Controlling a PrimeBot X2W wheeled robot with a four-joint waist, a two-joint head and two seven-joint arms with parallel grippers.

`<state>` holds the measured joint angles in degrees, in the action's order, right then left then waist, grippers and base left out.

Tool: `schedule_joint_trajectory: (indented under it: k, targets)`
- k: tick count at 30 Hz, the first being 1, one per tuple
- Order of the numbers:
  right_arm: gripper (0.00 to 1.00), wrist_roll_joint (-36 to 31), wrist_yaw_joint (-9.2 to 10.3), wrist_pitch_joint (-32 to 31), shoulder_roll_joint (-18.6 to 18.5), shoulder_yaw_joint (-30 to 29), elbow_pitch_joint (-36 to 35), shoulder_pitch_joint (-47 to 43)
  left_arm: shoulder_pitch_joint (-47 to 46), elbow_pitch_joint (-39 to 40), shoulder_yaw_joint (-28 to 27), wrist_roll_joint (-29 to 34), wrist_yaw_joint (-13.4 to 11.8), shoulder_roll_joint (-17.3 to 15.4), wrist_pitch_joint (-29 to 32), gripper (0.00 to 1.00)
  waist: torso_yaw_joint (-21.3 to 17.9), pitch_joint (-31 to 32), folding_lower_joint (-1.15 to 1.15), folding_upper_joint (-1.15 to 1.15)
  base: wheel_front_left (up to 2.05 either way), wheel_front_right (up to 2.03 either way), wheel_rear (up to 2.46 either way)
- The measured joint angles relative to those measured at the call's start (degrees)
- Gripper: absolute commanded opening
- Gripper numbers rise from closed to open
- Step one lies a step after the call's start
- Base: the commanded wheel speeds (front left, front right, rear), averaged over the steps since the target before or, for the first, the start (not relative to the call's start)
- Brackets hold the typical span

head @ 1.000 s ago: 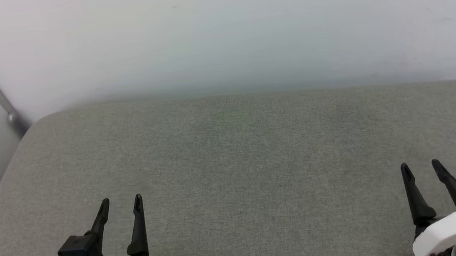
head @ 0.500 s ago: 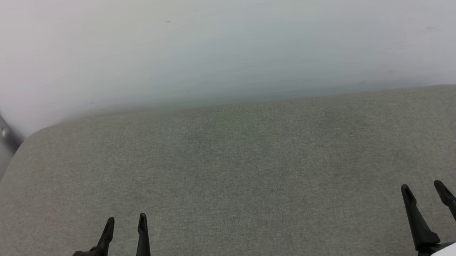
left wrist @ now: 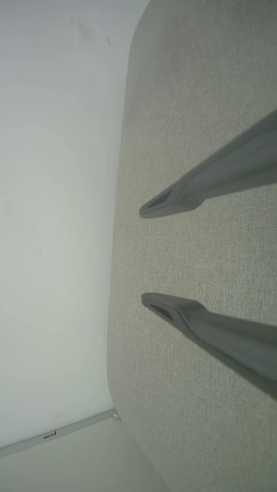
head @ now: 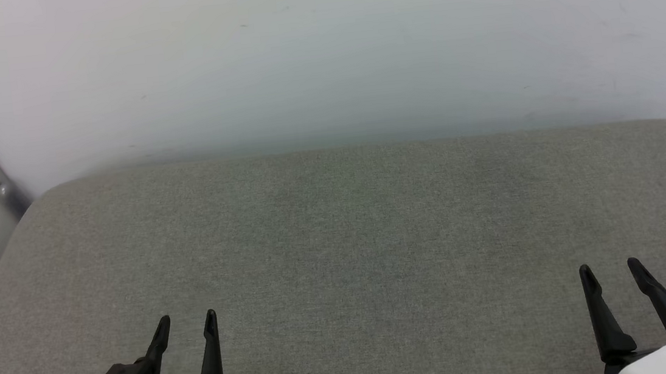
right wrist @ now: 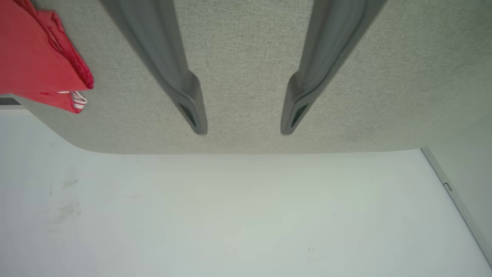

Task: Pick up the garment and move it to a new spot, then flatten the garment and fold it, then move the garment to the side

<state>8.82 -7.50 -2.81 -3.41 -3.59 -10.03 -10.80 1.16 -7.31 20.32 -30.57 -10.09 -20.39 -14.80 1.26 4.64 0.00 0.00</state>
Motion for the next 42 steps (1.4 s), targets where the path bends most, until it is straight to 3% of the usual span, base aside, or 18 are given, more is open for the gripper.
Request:
schedule_joint_trajectory:
  k: [6,7,12,22,42]
  targets:
    - [1.0,0.0,0.0,0.0,0.0,0.2,0.0,0.1,0.0,-0.1,0.0,0.0,0.0,0.2,0.0,1.0,0.0,0.0,0.0,0.0,0.0,0.0,0.0]
    - [0.0,0.0,0.0,0.0,0.0,0.3,0.0,0.1,0.0,-0.1,0.0,0.0,0.1,0.3,0.0,0.0,0.1,0.0,0.0,0.0,0.0,0.0,0.0]
    - [0.0,1.1,0.0,-0.1,0.1,0.4,2.4,-0.9,1.6,-1.7,0.3,-1.1,0.4,1.6,0.5,0.0,0.1,-0.1,0.0,0.0,0.0,0.0,0.0]
    - [0.0,13.6,0.0,-0.5,0.1,0.1,5.5,0.9,0.9,-2.5,-3.5,-10.2,2.9,3.7,3.4,0.0,-0.1,-0.5,0.0,0.0,0.0,0.0,0.0]
    - [0.0,32.2,0.01,-1.1,0.1,-0.5,10.4,5.0,-1.2,-3.9,-9.4,-24.0,6.7,7.1,7.9,0.0,-0.3,-1.3,0.0,0.0,0.0,0.0,0.0]
